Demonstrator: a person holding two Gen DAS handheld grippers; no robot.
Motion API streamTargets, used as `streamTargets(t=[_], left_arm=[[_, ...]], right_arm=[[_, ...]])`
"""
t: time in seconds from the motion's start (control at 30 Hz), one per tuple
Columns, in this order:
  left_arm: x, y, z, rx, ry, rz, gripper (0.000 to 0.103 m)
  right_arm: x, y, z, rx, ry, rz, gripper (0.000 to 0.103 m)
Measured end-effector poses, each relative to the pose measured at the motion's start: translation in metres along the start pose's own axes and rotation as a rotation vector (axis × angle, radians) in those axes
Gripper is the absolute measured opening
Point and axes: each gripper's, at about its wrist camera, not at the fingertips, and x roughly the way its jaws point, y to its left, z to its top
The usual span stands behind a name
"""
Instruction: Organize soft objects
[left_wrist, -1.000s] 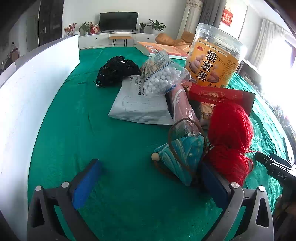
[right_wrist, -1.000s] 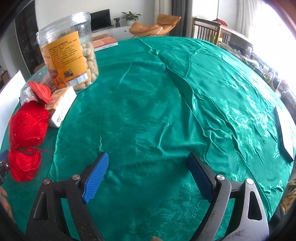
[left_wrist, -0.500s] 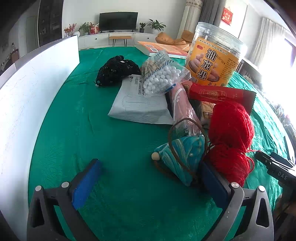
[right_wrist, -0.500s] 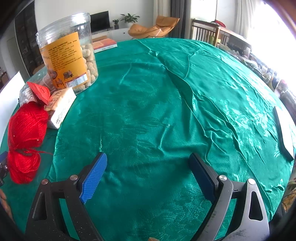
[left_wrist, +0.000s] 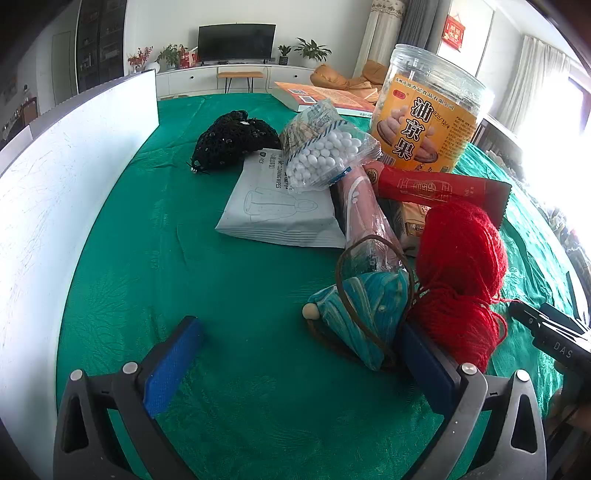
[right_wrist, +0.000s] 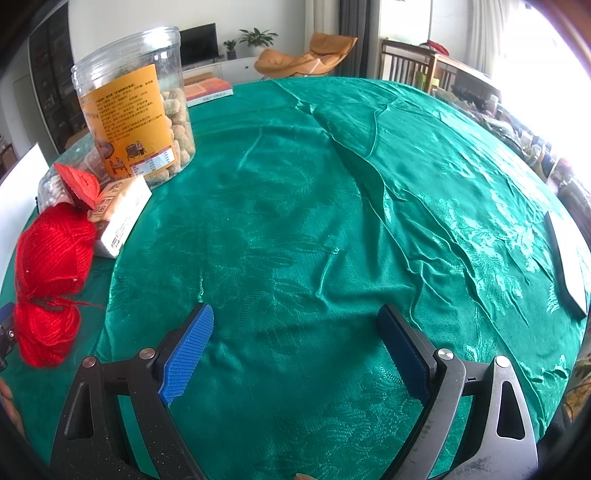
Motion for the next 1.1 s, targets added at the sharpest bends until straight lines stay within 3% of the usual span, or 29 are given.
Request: streamTargets(t=[1.1], left_arm=[[0.0002,0.0003,0.0002,-0.001,0.0,-0.001,0.103]], right_arm=[[0.0072,-0.0022,0.0039,-0.004,-0.003,-0.002,0.093]])
